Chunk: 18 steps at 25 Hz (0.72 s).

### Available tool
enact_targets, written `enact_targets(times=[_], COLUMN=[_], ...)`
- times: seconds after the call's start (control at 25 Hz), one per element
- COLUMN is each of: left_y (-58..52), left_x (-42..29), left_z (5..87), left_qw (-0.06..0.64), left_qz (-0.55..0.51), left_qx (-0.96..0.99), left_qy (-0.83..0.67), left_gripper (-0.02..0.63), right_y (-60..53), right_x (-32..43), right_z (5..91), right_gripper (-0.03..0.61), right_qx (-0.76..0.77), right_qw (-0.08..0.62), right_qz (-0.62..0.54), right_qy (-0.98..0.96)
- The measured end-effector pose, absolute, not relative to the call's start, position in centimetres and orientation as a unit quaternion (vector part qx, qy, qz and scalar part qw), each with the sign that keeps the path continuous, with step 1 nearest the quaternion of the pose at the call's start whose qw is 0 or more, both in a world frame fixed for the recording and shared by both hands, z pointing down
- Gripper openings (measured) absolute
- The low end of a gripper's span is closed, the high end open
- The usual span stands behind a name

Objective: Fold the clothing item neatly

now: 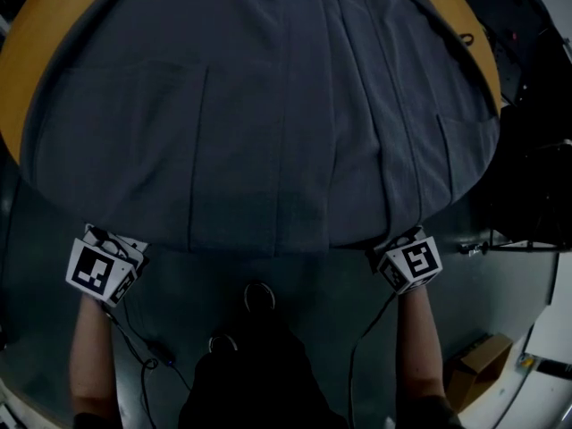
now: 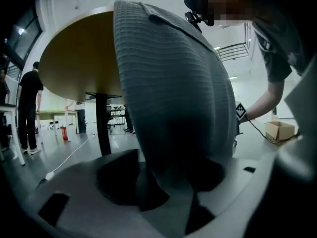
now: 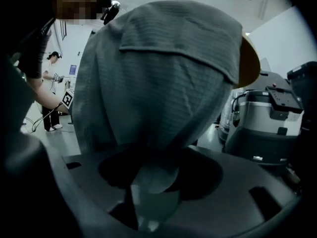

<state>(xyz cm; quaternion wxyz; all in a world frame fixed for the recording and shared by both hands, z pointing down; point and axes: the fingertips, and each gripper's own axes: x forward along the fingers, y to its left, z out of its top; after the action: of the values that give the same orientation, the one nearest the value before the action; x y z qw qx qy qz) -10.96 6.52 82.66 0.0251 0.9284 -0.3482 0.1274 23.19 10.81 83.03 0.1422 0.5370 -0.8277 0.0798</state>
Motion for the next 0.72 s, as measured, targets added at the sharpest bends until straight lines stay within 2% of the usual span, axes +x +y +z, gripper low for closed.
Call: enact_targets(times=[0.08, 0.12, 0.28, 0.48, 0.72], left_y=[7.4, 8.0, 11.8, 15.6, 19.3], left_x=[-11.6, -12.0, -14.2, -16.5, -15.7], left_z=[82.6, 82.6, 80.7, 72.5, 60.0], left_qw=[0.034, 0.041, 0.079, 0.102, 0.053], left_qz=[0.146, 0.154, 0.173, 0.142, 0.126], left_qx=[0.916, 0.911, 0.905, 0.907, 0.927], left_qy=[-0.373, -0.381, -0.380, -0.382, -0.350], left_gripper=[0.027, 0.021, 0.020, 0.020, 0.020], right_y=[11.9, 12.6, 16.3, 20.6, 22.9], right_x=[23.1, 23.2, 23.4, 22.4, 20.5], right_z=[82.4, 82.2, 80.6, 74.4, 63.0], right_gripper=[0.047, 0.005, 0.005, 0.005, 0.005], right_qx=[0.556, 0.563, 0.576, 0.575, 0.575], right_qw=[0.147, 0.149, 0.149, 0.159, 0.167], right_qz=[0.092, 0.101, 0.146, 0.152, 0.111], right_qy=[-0.813, -0.807, -0.790, -0.788, -0.794])
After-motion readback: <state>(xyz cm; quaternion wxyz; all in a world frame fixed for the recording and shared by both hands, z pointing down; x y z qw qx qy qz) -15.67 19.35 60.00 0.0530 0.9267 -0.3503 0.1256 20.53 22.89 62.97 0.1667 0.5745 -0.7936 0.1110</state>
